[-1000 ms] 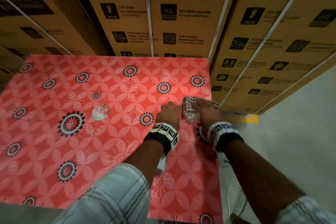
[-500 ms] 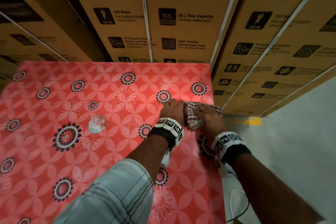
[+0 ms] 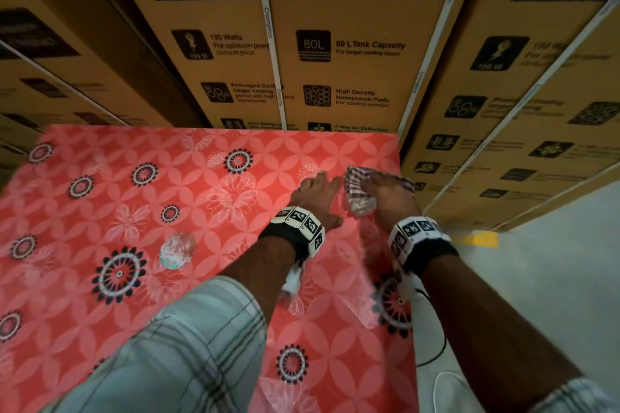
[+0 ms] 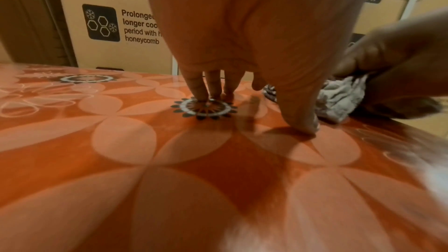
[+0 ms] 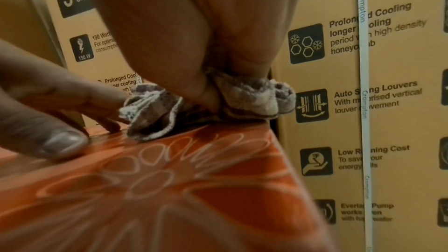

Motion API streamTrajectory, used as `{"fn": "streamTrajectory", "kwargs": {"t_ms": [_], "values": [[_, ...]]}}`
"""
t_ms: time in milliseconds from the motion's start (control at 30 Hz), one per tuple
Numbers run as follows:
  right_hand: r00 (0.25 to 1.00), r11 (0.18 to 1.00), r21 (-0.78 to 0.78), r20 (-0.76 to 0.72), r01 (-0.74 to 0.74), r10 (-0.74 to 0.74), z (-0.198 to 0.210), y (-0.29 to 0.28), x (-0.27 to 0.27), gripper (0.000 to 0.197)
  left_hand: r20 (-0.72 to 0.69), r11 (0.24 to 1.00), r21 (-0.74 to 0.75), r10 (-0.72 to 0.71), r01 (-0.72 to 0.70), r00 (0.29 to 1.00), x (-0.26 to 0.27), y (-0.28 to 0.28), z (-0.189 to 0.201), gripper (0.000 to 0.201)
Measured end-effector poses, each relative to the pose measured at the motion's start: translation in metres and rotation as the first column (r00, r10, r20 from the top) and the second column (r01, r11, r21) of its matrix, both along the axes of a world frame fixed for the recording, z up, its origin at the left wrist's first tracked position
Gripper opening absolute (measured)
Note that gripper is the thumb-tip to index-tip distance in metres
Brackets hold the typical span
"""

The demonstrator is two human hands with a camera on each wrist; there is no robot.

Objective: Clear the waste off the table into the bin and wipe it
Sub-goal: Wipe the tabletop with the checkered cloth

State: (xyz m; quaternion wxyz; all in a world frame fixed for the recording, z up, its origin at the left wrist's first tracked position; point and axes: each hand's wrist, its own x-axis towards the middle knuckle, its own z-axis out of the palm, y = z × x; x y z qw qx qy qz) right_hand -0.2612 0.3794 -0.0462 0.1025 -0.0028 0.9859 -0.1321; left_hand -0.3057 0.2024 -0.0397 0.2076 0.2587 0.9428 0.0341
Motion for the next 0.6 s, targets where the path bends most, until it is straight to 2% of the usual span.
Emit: {"fn": "streamTrajectory", "kwargs": {"t_ms": [167,267,367,433,533,600], "values": [[1.000,0.999,0.054,-0.025,-0.002,0.004,-0.001,0.019,-0.058,0.061,-0.037,0.996,-0.075,-0.042,0.040,0.998,-0.014,0.007,-0.004,0.090],[0.998,0.997,0.073,0.067,-0.022,0.017,0.009,0.028,-0.093,0.070,-0.051,0.995,-0.094,-0.051,0.046,0.997,-0.015,0.007,-0.004,0.091],[0.994,0.997,0.077,0.111,-0.026,0.017,0.011,0.030,-0.095,0.073,-0.064,0.996,-0.076,-0.047,0.042,0.997,-0.021,0.007,-0.003,0.093],[1.000,0.997,0.069,0.020,0.016,-0.017,0.002,0.033,-0.088,0.073,-0.067,0.999,-0.045,-0.022,0.019,0.997,-0.022,0.006,-0.004,0.095],[0.965,0.985,-0.029,-0.198,0.168,-0.170,-0.005,0.032,-0.088,0.063,-0.082,0.999,-0.043,-0.022,0.018,0.996,-0.019,0.006,-0.010,0.094],[0.960,0.982,-0.003,-0.208,0.189,-0.185,-0.002,0.014,-0.101,0.060,-0.107,0.998,-0.052,-0.031,0.025,0.994,-0.018,0.006,-0.012,0.092]]}}
